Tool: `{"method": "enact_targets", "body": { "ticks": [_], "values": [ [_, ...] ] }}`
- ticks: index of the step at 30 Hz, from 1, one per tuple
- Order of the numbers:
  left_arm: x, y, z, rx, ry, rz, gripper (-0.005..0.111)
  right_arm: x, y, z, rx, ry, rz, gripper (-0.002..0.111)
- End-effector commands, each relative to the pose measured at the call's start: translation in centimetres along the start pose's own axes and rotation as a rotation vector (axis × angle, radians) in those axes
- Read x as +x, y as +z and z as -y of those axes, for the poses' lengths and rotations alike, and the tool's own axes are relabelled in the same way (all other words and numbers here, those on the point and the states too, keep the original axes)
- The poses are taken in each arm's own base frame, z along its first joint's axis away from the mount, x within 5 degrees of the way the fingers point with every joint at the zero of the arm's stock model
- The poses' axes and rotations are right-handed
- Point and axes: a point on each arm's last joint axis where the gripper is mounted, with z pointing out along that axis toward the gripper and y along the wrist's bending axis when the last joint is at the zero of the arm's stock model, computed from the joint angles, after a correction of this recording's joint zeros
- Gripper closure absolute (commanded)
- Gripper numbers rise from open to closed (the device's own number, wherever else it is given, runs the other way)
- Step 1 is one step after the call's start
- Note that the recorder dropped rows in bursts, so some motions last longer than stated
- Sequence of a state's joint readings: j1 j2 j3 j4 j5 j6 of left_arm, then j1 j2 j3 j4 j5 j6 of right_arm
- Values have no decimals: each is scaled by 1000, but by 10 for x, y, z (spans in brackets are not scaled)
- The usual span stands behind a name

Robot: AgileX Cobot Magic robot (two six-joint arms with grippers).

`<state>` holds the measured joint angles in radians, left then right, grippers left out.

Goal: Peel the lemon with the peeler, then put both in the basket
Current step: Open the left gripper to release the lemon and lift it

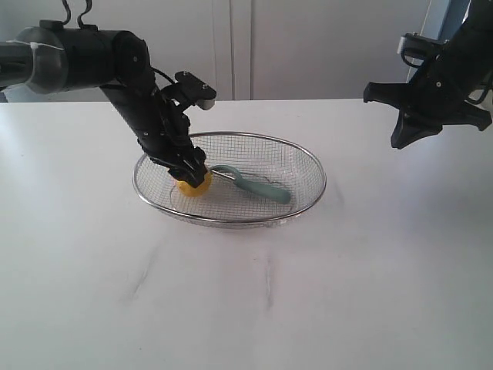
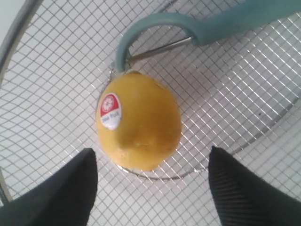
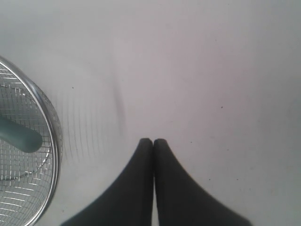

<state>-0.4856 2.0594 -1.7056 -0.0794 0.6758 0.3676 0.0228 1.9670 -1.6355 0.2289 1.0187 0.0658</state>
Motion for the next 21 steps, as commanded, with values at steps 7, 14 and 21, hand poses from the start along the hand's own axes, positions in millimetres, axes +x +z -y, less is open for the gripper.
{"method": "enact_targets", "body": {
  "ticks": [7,14,21],
  "values": [
    [2,-38,8,25,1,-47,95,0,-6,1,-2,3,17,108],
    [9,-62,-4,10,-112,-44,107,-1,-6,1,-2,3,19,108],
    [29,-81,-24,35,-245,-105,107,-1,-6,1,-2,3,21,108]
  ]
}}
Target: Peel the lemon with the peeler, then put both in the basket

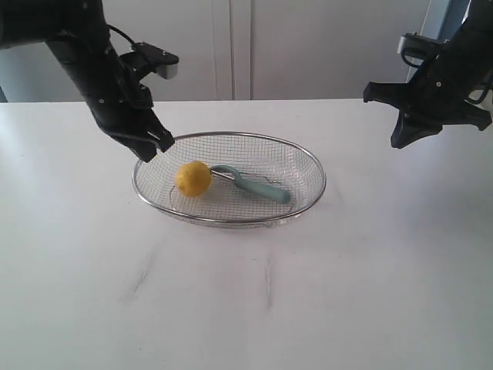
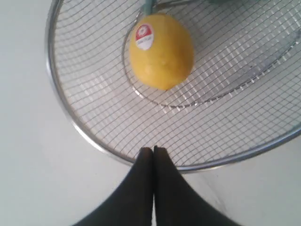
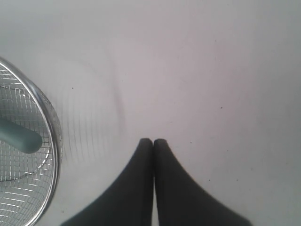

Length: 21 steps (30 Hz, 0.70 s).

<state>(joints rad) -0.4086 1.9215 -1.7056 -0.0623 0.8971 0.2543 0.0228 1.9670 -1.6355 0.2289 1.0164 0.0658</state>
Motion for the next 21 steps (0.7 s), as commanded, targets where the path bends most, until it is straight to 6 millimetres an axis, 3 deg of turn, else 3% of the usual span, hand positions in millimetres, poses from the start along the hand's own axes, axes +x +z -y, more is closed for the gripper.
{"method": "enact_targets", "body": {
  "ticks": [1,10,21],
  "values": [
    [11,-17,-11,37,-106,-32,107,-1,-6,1,-2,3,19,108],
    [30,-28,-32,225,-276,-62,107,-2,-6,1,-3,3,32,108],
    [38,-30,-43,225,-332,-83,107,-4,-6,1,-4,3,61,108]
  ]
}}
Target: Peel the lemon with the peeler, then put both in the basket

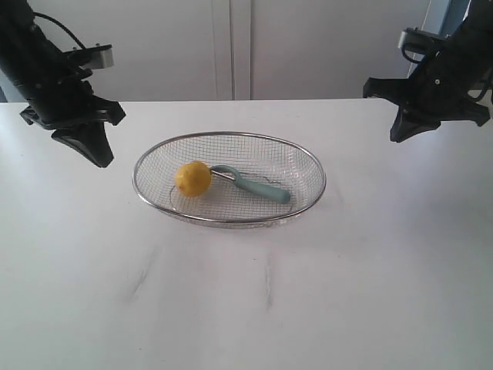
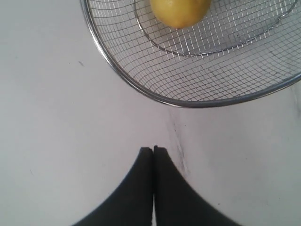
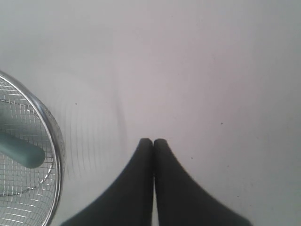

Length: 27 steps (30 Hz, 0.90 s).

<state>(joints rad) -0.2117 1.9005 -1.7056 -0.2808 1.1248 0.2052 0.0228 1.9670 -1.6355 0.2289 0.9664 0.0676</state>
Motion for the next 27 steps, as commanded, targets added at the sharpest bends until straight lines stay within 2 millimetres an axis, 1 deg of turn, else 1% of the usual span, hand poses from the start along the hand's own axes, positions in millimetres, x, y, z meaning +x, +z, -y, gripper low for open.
{"method": "enact_targets", "body": {
  "ticks": [1,4,6,14,20,27],
  "values": [
    [3,-7,2,13,-22,3,107,0,-6,1,-1,1,12,108],
    [3,-7,0,-1,-24,-1,107,0,-6,1,-1,1,12,108],
    [3,-8,-4,-16,-66,7,107,0,-6,1,-1,1,14,108],
    [10,-17,-28,-24,-172,15,107,0,-6,1,-1,1,6,108],
    [14,-20,-35,-23,-198,6,107,0,-6,1,-1,1,6,108],
    [15,-20,-36,-23,-188,-6,107,0,-6,1,-1,1,8,108]
  ]
}}
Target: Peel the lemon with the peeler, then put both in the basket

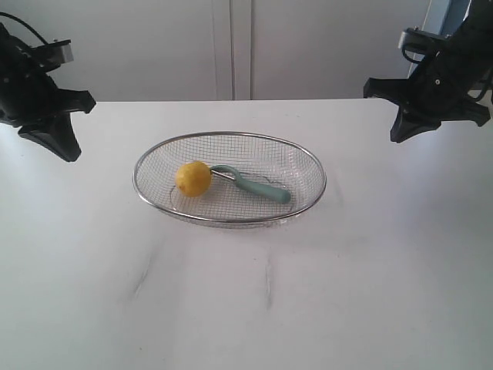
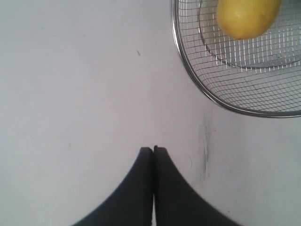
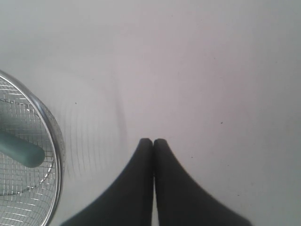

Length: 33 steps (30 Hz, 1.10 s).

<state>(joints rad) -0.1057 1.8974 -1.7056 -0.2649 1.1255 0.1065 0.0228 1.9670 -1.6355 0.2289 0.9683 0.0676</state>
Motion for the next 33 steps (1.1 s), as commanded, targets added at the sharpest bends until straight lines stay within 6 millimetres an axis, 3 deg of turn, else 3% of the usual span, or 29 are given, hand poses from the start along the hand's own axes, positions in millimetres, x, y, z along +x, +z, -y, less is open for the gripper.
{"method": "enact_targets", "body": {
  "ticks": [1,7,13,33],
  "values": [
    [6,-6,2,12,6,-40,107,0,-6,1,-1,1,10,108],
    [14,-9,4,12,23,-45,107,-1,-6,1,-2,1,18,108],
    [35,-26,12,-29,31,76,107,-1,-6,1,-2,1,18,108],
    [135,-100,49,-149,159,403,107,-1,-6,1,-2,1,18,108]
  ]
}}
